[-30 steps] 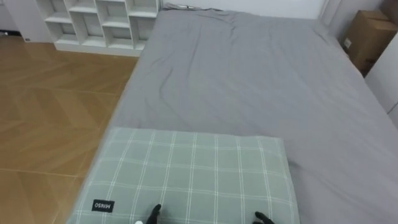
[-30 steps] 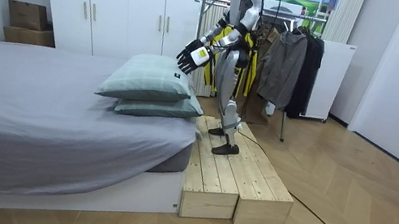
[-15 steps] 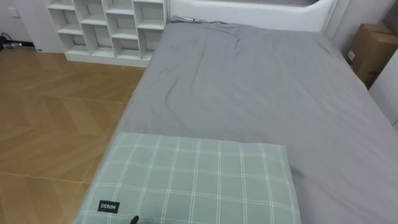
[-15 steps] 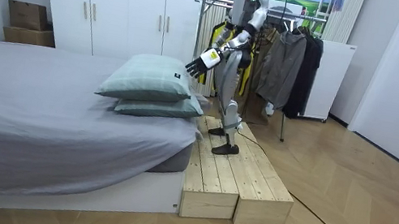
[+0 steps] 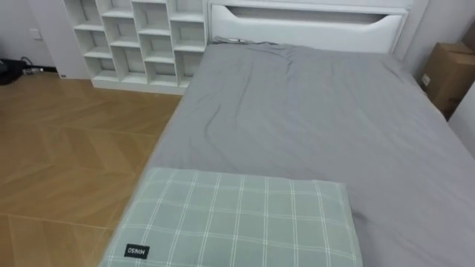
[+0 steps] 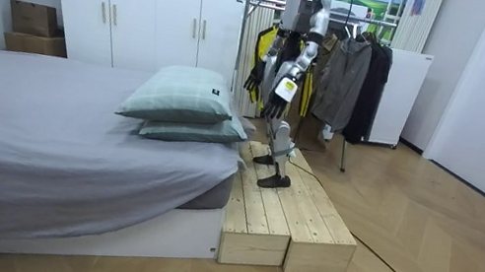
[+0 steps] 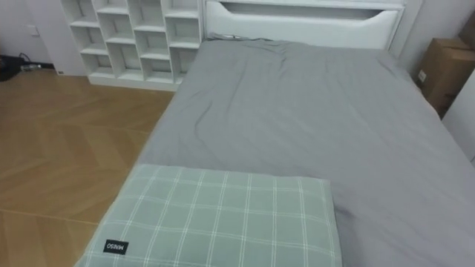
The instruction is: Hang clothes
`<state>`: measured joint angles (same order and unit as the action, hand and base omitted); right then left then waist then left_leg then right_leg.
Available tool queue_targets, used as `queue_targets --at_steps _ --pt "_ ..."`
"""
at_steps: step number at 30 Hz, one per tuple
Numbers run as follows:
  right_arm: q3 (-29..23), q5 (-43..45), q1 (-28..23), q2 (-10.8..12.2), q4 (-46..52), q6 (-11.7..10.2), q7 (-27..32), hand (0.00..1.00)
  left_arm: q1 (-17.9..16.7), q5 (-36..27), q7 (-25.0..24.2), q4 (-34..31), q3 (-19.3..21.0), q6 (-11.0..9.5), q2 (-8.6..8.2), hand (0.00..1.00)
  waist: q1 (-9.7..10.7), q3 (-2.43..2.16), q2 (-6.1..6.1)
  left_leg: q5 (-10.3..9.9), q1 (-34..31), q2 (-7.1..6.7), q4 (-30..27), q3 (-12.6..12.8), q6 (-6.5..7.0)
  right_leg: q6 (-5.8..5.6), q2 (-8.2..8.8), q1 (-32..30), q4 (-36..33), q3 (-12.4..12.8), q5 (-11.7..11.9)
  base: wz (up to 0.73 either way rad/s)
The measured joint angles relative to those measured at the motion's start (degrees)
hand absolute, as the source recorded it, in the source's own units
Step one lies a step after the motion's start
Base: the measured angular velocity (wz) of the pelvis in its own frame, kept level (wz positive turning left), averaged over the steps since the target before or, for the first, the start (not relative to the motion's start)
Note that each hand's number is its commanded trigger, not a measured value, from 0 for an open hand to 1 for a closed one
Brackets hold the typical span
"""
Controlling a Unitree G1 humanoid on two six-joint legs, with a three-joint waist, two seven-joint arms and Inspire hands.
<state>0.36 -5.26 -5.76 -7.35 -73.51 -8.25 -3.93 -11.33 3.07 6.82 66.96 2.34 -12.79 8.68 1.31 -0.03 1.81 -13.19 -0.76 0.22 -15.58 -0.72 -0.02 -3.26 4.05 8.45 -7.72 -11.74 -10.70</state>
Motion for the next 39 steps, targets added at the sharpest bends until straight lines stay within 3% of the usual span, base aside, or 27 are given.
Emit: queue_targets --at_steps 4,13,19,39 --pt "-1.3 0.1 0.2 0.2 0.1 1.9 0.0 0.0 -1.7 -1.1 -0.8 1.3 1.2 4.1 -0.05 0.0 0.0 0.12 0.1 0.0 0.2 0.0 0.1 0.0 0.01 0.0 0.0 0.3 0.0 0.0 0.0 0.0" --pt "-1.7 -0.5 0.3 0.3 0.2 2.9 0.0 0.0 -2.4 -0.6 -3.4 1.6 2.4 9.7 -0.23 0.0 0.0 0.3 0.37 0.0 -0.8 -0.02 -0.9 -0.2 0.0 0.11 0.02 -0.1 0.0 -0.2 -0.1 0.0" --pt "-1.6 -2.2 0.3 0.4 0.2 3.1 0.0 0.0 -1.4 1.0 -3.6 1.4 1.9 10.3 -0.11 0.0 0.3 0.25 0.28 0.0 -0.9 -0.11 -1.1 0.2 0.0 0.63 0.03 -0.3 0.0 0.8 -0.4 -0.02" --pt "-1.6 -3.4 0.2 0.4 0.2 3.4 -0.6 0.0 -1.5 1.6 -3.8 1.2 1.7 10.8 -0.13 0.0 0.8 0.42 0.29 0.0 -0.7 -0.11 -0.7 0.1 -0.01 0.84 0.02 -0.2 0.1 0.8 -0.7 0.0"
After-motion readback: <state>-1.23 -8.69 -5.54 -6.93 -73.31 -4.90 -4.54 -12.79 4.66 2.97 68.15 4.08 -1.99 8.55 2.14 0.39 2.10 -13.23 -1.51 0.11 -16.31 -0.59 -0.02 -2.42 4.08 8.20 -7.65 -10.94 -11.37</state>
